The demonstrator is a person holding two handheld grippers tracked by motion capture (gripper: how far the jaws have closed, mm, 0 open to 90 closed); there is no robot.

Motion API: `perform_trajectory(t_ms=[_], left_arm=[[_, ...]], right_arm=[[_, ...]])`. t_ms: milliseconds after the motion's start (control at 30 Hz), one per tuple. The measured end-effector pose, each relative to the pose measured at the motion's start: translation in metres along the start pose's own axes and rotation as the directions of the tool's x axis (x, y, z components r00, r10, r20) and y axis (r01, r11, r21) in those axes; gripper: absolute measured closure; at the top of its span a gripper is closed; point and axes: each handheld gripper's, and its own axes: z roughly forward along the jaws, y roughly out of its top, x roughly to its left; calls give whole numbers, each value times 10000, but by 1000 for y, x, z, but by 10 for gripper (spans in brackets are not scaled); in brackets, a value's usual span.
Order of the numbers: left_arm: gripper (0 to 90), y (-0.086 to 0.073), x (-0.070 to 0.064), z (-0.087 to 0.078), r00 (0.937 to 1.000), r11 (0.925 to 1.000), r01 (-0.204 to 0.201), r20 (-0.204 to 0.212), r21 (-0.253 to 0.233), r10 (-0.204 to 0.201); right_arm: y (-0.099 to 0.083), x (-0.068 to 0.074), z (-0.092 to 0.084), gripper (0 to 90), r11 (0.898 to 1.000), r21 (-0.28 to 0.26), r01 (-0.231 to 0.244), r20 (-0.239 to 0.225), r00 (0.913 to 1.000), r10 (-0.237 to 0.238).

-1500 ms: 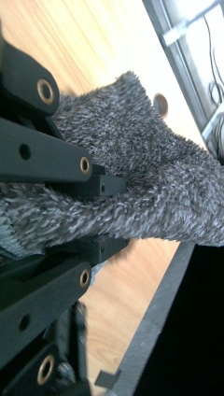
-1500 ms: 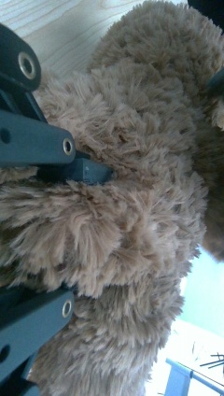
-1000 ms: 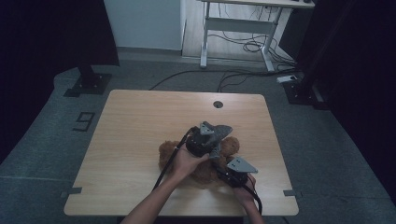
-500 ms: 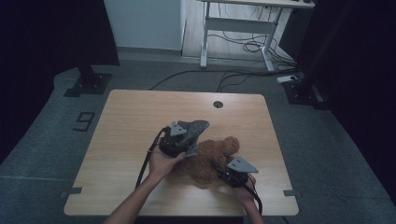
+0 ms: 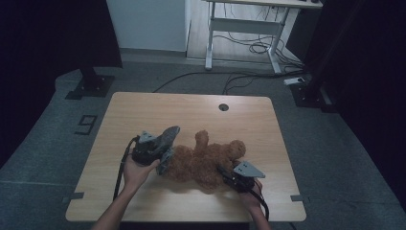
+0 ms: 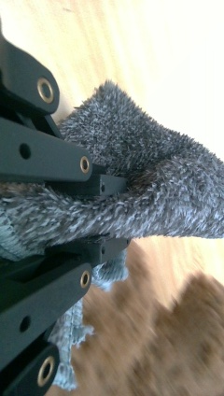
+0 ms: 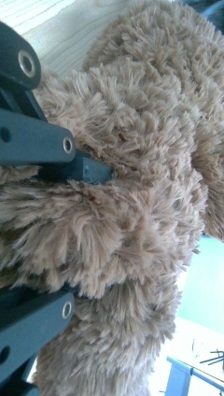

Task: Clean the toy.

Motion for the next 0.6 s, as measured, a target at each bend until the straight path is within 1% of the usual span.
perform_trajectory(t_ms=[67,100,133,200,267,300,367,400,467,500,533,600], left_arm=[[760,-8,5,3,9999,9996,147,-1,259,-147],[759,-13,8,5,9996,9989,259,132,396,-264],[758,-16,8,6,9992,9985,315,217,455,-325],[758,-22,8,11,9980,9973,431,440,597,-458],[759,-24,5,14,9975,9973,488,490,546,-515],[759,-24,4,15,9972,9973,503,531,537,-531],[761,-25,4,16,9957,9966,629,643,525,-662],[762,-25,4,17,9945,9960,725,714,513,-761],[765,-26,4,16,9904,9941,960,949,511,-1005],[768,-28,5,17,9864,9924,1128,1145,500,-1179],[771,-28,4,17,9820,9902,1305,1311,489,-1359],[777,-29,2,20,9738,9861,1606,1562,428,-1654]], right_arm=[[0,-1,0,603,10000,10,-87,-38,10000,87],[0,-1,-1,592,9999,17,-146,-67,9999,146],[0,-2,-1,560,9996,20,-276,-146,9995,277],[0,-4,-2,513,9986,-16,-533,-302,9981,532],[0,-7,-3,465,9955,69,-944,-447,9945,947],[0,-8,-3,453,9947,99,-1028,-481,9935,1032],[0,-11,-4,404,9913,281,-1288,-486,9903,1301],[0,-12,-4,390,9874,442,-1517,-506,9868,1538],[0,-15,-3,373,9783,633,-1972,-610,9777,2010],[0,-16,-2,379,9754,699,-2092,-612,9750,2135],[0,-16,-1,422,9725,806,-2185,-663,9723,2239],[1,-14,1,511,9751,856,-2047,-702,9750,2108]])
